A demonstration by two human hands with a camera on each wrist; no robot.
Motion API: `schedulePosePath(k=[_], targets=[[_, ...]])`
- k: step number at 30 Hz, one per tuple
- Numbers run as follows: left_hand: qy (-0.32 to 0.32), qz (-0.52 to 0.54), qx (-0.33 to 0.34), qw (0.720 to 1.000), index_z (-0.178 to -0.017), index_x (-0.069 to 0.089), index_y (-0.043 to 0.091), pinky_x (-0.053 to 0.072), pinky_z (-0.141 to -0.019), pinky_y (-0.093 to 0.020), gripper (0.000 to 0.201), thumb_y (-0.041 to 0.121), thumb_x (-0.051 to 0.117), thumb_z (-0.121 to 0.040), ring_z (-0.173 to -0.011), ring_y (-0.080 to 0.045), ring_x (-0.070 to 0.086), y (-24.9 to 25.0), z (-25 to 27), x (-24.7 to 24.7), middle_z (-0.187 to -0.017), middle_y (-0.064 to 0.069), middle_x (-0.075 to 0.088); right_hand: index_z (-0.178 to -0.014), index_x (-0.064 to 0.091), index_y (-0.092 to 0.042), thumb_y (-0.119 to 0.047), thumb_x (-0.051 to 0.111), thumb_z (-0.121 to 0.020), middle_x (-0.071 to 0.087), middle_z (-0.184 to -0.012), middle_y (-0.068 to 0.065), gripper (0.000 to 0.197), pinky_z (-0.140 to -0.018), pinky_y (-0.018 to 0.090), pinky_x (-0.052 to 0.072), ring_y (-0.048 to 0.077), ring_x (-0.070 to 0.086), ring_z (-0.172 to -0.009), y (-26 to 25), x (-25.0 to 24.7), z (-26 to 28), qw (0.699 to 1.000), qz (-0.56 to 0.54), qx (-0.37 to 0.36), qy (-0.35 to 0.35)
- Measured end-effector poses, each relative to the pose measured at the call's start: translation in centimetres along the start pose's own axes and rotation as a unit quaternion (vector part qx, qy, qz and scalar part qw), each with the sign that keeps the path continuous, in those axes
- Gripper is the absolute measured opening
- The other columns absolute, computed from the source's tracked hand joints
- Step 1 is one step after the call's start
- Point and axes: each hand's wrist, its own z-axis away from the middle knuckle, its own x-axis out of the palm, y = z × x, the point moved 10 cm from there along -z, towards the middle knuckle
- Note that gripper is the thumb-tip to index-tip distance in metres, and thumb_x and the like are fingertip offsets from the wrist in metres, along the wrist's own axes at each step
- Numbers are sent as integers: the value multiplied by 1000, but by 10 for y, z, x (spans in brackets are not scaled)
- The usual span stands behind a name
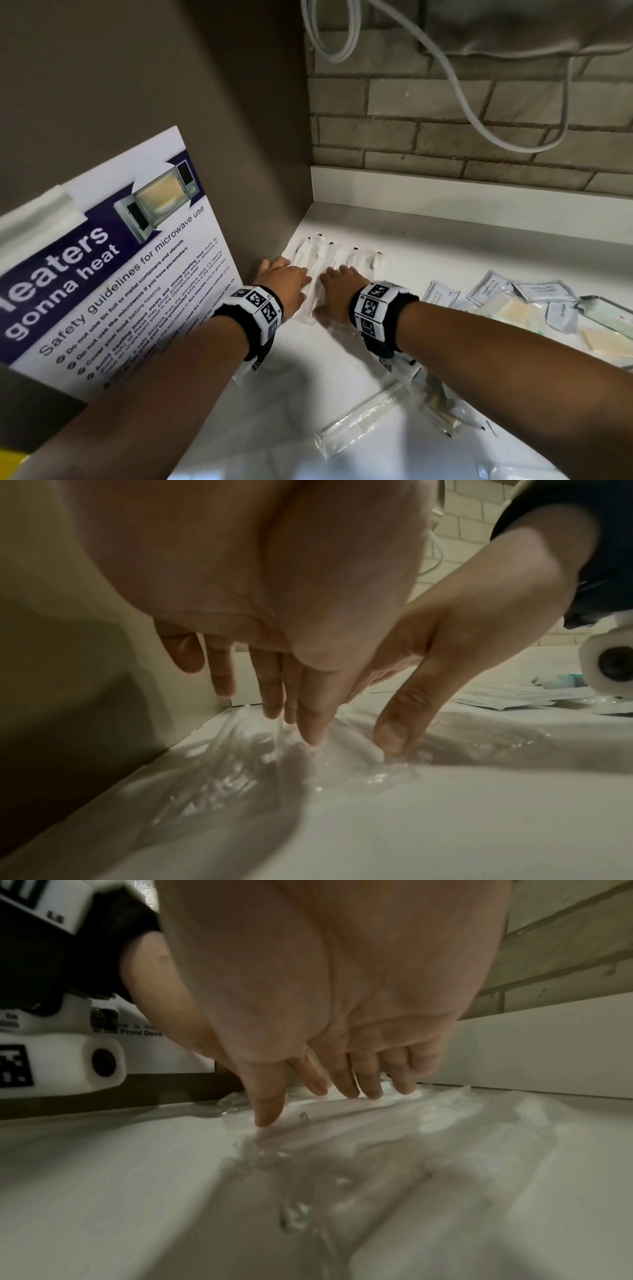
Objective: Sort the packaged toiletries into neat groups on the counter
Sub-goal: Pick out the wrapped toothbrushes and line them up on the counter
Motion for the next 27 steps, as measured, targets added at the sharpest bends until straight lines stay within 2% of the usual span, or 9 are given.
schedulePosePath(k=[4, 10, 13, 16, 18, 20, 22, 25, 27], targets=[[-1, -27, 6, 1000, -139, 48, 33, 11, -114, -46, 46, 32, 51, -93, -140, -20, 24, 2, 1, -1, -149, 11, 42, -135, 45, -9, -48, 59, -82, 46, -138, 11, 67, -111, 41, 27, 33, 38, -131, 1, 0, 0, 1000, -5, -3, -2], [5, -38, 2, 999, -134, 52, 31, 12, -113, -47, 41, 33, 52, -93, -138, -20, 27, 2, 3, -6, -145, 10, 46, -136, 42, -8, -46, 61, -82, 42, -142, 12, 69, -113, 42, 25, 34, 35, -134, 3, 0, 2, 1000, -22, 0, -10], [9, -38, 3, 999, -129, 55, 29, 17, -111, -47, 37, 30, 53, -93, -134, -22, 33, 3, 3, -8, -139, 8, 51, -137, 41, -8, -44, 61, -82, 40, -143, 13, 69, -113, 41, 25, 34, 35, -134, 4, 1, 3, 1000, -24, 3, -12], [42, 35, -23, 998, -131, 55, 27, 27, -108, -38, 42, 16, 52, -90, -132, -22, 41, -3, 1, -17, -140, 5, 51, -140, 37, -5, -42, 62, -82, 35, -148, 14, 73, -114, 41, 23, 34, 31, -138, 4, -3, 4, 1000, -20, 9, -4], [53, 91, -56, 993, -134, 54, 21, 36, -108, -30, 50, 3, 49, -87, -129, -22, 48, -13, -2, -22, -140, 0, 52, -145, 29, -3, -41, 59, -86, 27, -154, 16, 77, -118, 40, 18, 34, 24, -142, 2, -8, 4, 1000, -19, 10, 3], [30, 84, -66, 994, -134, 54, 13, 41, -105, -29, 49, -2, 47, -87, -124, -25, 53, -16, -3, -18, -137, -8, 54, -148, 24, -3, -41, 54, -90, 22, -157, 16, 76, -119, 40, 14, 33, 19, -145, -5, -13, 4, 1000, -22, -2, 9], [-6, 43, -70, 997, -126, 58, 8, 45, -100, -31, 39, 0, 48, -89, -118, -28, 57, -16, -2, -9, -129, -13, 59, -151, 20, -8, -43, 51, -91, 20, -158, 14, 76, -119, 41, 13, 34, 17, -146, -17, -15, 3, 999, -17, -28, 10], [-40, 11, -69, 997, -121, 60, 7, 48, -98, -33, 33, 4, 51, -89, -115, -28, 60, -18, -2, 4, -123, -11, 62, -153, 18, -18, -51, 50, -90, 20, -158, 11, 78, -118, 43, 14, 35, 18, -145, -31, -7, 0, 998, 4, -58, -1], [-40, -8, -56, 998, -120, 60, 7, 47, -99, -33, 32, 7, 52, -90, -116, -27, 59, -16, -4, 5, -123, -11, 61, -153, 18, -19, -53, 50, -89, 21, -158, 10, 79, -118, 44, 16, 36, 20, -144, -33, -1, -3, 998, 10, -57, -9]])
